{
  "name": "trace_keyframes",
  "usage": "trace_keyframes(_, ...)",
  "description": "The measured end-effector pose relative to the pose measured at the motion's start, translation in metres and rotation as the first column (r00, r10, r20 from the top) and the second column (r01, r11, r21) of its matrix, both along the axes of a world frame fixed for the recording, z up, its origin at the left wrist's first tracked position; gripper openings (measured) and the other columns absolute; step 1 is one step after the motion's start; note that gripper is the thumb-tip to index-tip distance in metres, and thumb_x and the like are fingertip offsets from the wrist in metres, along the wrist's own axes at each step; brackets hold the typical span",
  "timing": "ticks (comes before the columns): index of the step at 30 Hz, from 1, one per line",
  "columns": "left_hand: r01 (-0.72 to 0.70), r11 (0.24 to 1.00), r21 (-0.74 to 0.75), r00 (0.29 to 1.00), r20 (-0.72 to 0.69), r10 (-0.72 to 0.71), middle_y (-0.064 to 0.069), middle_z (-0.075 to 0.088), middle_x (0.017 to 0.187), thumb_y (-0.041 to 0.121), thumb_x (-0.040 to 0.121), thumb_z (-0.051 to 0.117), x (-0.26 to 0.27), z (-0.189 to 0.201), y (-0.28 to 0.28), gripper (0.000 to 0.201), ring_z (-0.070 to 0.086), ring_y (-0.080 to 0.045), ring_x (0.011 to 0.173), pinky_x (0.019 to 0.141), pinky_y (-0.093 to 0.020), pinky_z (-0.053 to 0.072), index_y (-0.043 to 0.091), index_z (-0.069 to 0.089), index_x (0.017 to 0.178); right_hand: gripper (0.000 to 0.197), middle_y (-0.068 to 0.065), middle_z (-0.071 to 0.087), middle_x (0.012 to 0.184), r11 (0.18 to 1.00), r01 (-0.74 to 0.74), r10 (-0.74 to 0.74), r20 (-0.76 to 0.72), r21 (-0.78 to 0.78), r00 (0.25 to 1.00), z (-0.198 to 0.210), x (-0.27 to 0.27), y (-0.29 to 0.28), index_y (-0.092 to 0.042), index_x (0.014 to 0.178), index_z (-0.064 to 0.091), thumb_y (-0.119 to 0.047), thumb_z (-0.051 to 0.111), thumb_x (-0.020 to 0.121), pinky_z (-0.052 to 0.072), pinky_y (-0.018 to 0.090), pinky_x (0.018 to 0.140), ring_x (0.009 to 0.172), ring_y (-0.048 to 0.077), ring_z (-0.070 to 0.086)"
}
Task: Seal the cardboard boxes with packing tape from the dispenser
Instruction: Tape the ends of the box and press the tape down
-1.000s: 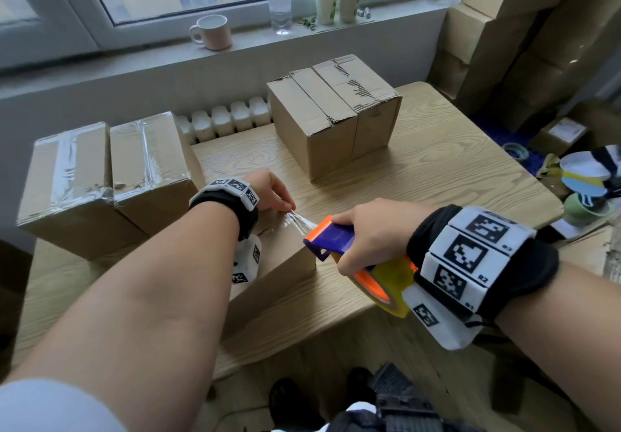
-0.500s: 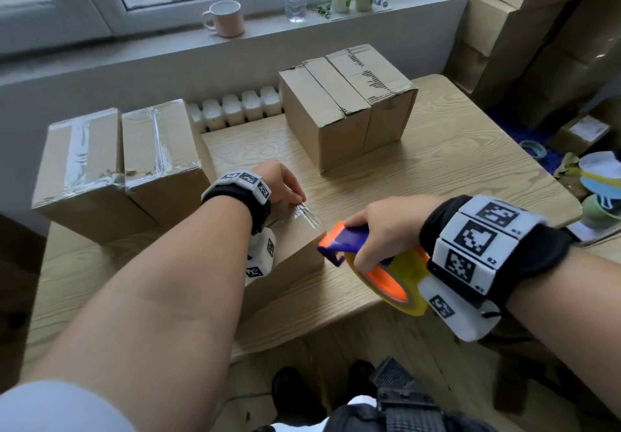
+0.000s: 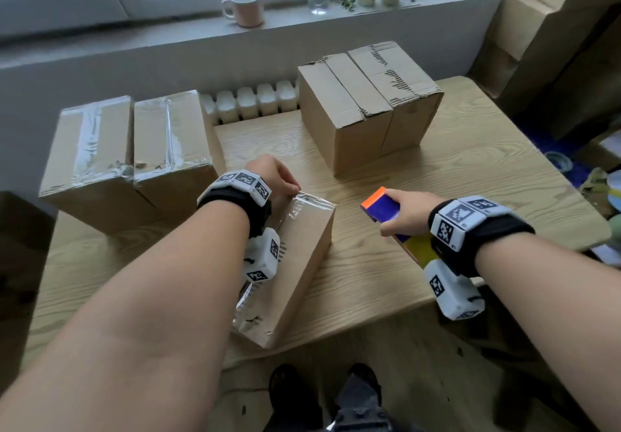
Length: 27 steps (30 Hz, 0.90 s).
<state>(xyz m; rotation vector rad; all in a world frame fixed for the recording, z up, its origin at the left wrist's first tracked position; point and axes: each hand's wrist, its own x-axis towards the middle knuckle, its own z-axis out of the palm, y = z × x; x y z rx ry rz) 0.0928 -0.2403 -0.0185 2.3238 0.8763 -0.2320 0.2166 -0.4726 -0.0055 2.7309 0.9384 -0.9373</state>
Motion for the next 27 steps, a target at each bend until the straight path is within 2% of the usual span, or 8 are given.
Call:
trace_keyframes(3,-0.022,1.000,-0.004,1.000,0.016,0.022,0.008,0.069,0.078,0.028,0.079,0.076,-0.001,0.000,0.003,0.008,0.059,-0.008,0.081,0.072,-0.023,0.046,0.025,0.077,0.086,0.093,0.007,0.050,0.140,1.000,0.017,-0.017,-0.004,-0.004,1.000,-0.025,0.008,0.010,-0.022,0.154,0.009,-0.044,0.066,0.083,0.041,0.031,0.086,0.120,0.030,0.052)
trace_keyframes(7,-0.053,0.998,-0.017,0.999,0.010,0.053,0.011,0.066,0.072,0.030,0.076,0.078,-0.002,0.001,0.005,0.007,0.059,-0.006,0.077,0.069,-0.023,0.043,0.026,0.076,0.081,0.074,0.014,0.049,0.137,1.000,0.003,-0.003,0.029,-0.017,1.000,-0.064,0.014,0.025,-0.015,0.148,0.019,-0.030,0.061,0.089,0.043,0.034,0.090,0.118,0.033,0.054)
trace_keyframes(12,-0.143,0.988,-0.057,0.989,0.019,0.145,0.009,0.070,0.074,0.034,0.070,0.083,-0.006,-0.004,0.011,0.014,0.060,-0.004,0.072,0.065,-0.021,0.043,0.023,0.077,0.077,0.052,0.010,0.057,0.090,0.999,-0.048,0.047,0.061,0.020,0.997,-0.093,0.006,0.039,-0.015,0.129,0.039,-0.016,0.064,0.083,0.050,0.036,0.073,0.084,0.032,0.060)
trace_keyframes(17,-0.207,0.966,-0.156,0.975,0.043,0.216,0.004,0.073,0.075,0.031,0.068,0.085,-0.013,-0.009,0.013,0.015,0.061,-0.006,0.069,0.065,-0.020,0.045,0.020,0.077,0.073,0.047,0.008,0.062,0.121,0.992,-0.124,0.124,0.014,-0.033,0.992,-0.092,0.008,0.050,-0.023,0.126,0.058,-0.016,0.064,0.080,0.053,0.035,0.086,0.105,0.029,0.062)
trace_keyframes(20,-0.236,0.954,-0.183,0.967,0.049,0.249,0.003,0.072,0.073,0.031,0.068,0.085,-0.015,-0.008,0.011,0.016,0.059,-0.005,0.066,0.061,-0.019,0.044,0.018,0.077,0.073,0.022,0.006,0.068,0.109,0.961,-0.006,-0.036,0.148,0.275,0.988,-0.062,0.009,0.064,-0.020,0.103,0.073,-0.025,0.056,0.089,0.050,0.032,0.083,0.101,0.028,0.063)
trace_keyframes(23,-0.261,0.944,-0.201,0.958,0.066,0.279,0.003,0.069,0.071,0.029,0.069,0.084,-0.017,-0.007,0.009,0.017,0.056,-0.004,0.063,0.061,-0.017,0.044,0.015,0.076,0.076,0.030,0.001,0.070,0.071,0.769,0.201,-0.122,-0.169,0.607,0.978,-0.029,-0.004,0.080,-0.016,0.077,0.076,-0.042,0.065,0.086,0.055,0.032,0.068,0.071,0.022,0.067)
trace_keyframes(25,-0.270,0.938,-0.219,0.952,0.082,0.293,0.004,0.066,0.067,0.027,0.070,0.084,-0.018,-0.007,0.007,0.017,0.054,-0.003,0.060,0.056,-0.014,0.043,0.015,0.076,0.077,0.021,-0.002,0.070,0.066,0.779,0.195,-0.025,-0.281,0.596,0.959,-0.019,-0.018,0.085,-0.019,0.075,0.077,-0.039,0.074,0.080,0.051,0.019,0.059,0.058,0.011,0.063)
trace_keyframes(27,-0.285,0.925,-0.249,0.943,0.099,0.317,0.003,0.065,0.067,0.025,0.070,0.084,-0.020,-0.008,0.005,0.018,0.053,-0.003,0.059,0.050,-0.009,0.042,0.012,0.076,0.080,0.014,-0.003,0.072,0.073,0.824,0.106,0.016,-0.209,0.556,0.978,-0.018,-0.025,0.087,-0.020,0.080,0.078,-0.034,0.077,0.078,0.045,0.012,0.057,0.062,0.006,0.062)
